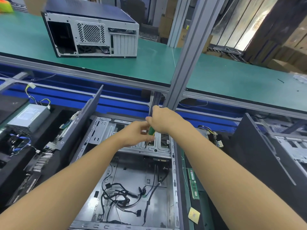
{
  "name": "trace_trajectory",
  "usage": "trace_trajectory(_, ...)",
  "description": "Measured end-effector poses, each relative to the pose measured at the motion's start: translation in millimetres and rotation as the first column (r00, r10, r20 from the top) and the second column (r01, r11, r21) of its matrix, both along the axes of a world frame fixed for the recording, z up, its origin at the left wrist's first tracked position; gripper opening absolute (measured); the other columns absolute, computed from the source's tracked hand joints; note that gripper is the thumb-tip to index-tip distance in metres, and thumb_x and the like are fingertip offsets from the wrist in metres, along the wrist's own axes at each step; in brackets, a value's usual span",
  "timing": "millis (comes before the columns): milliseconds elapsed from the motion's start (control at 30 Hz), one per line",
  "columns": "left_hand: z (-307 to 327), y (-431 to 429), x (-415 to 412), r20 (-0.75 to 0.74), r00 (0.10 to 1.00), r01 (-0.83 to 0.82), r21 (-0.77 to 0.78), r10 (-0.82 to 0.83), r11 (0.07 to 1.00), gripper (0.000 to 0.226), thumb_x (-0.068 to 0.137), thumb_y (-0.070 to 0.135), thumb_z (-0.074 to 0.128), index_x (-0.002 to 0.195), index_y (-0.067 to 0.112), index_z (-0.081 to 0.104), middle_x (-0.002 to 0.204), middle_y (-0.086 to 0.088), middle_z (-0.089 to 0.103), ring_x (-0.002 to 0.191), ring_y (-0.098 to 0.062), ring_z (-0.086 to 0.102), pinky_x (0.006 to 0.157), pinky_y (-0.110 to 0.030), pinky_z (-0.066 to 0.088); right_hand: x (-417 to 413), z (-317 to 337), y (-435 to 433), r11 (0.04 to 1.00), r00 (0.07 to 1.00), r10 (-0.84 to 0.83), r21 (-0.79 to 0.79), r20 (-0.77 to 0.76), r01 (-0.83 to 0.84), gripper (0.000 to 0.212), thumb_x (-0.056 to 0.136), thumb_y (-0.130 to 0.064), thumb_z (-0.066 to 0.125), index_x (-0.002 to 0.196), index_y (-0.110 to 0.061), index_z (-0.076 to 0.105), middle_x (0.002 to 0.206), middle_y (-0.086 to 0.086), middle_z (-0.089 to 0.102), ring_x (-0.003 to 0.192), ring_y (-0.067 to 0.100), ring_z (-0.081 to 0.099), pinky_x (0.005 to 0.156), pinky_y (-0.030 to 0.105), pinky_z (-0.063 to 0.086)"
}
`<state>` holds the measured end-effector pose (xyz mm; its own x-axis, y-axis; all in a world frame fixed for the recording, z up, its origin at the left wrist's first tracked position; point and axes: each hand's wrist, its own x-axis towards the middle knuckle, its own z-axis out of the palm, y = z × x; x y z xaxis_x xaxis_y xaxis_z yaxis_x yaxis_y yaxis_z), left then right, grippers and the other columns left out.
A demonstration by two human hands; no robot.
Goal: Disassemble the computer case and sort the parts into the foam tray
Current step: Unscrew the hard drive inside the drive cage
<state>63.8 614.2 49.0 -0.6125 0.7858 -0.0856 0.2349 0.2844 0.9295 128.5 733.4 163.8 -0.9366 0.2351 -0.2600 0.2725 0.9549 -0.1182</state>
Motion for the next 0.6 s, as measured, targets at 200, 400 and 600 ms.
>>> trace_trajectory(200, 0, -2, 0, -0.05, 0.989, -0.132, 0.131, 0.139, 0.983, 0.035, 0.074, 0.013, 0.087, 0.102, 0.023, 0.069, 0.091, 0.002, 0.074, 0.08, -0.007, 0.066, 0.079, -0.024, 0.052, 1, 9, 3, 0.983, 0.986, 0.128, -0.148, 0.103, -0.112, 0.026, 0.09, -0.018, 0.06, 0.112, -0.024, 0.048, 0.119, 0.007, 0.043, 0.081, 0.023, 0.056, 0.063, 0.032, 0.042)
trace_trajectory(400, 1, 2, 2, -0.066, 0.997, -0.048, -0.031, 0.046, 0.998, 0.02, 0.086, 0.033, 0.077, 0.1, 0.041, 0.065, 0.101, 0.025, 0.069, 0.084, 0.005, 0.064, 0.075, -0.019, 0.049, 4, -2, -3, 0.997, 0.999, 0.038, 0.068, -0.035, -0.035, 0.041, 0.107, -0.042, 0.036, 0.127, -0.008, 0.046, 0.113, 0.012, 0.055, 0.091, 0.032, 0.055, 0.069, 0.038, 0.043)
trace_trajectory(600, 4, 0, -1, -0.123, 0.986, -0.112, 0.027, 0.115, 0.993, 0.029, 0.077, 0.02, 0.085, 0.092, 0.035, 0.066, 0.09, 0.014, 0.075, 0.085, 0.003, 0.067, 0.084, -0.026, 0.052, 2, 5, 4, 0.978, 0.991, 0.132, -0.163, 0.01, -0.129, 0.022, 0.094, -0.01, 0.053, 0.113, -0.021, 0.049, 0.115, 0.005, 0.055, 0.097, 0.025, 0.056, 0.077, 0.036, 0.049)
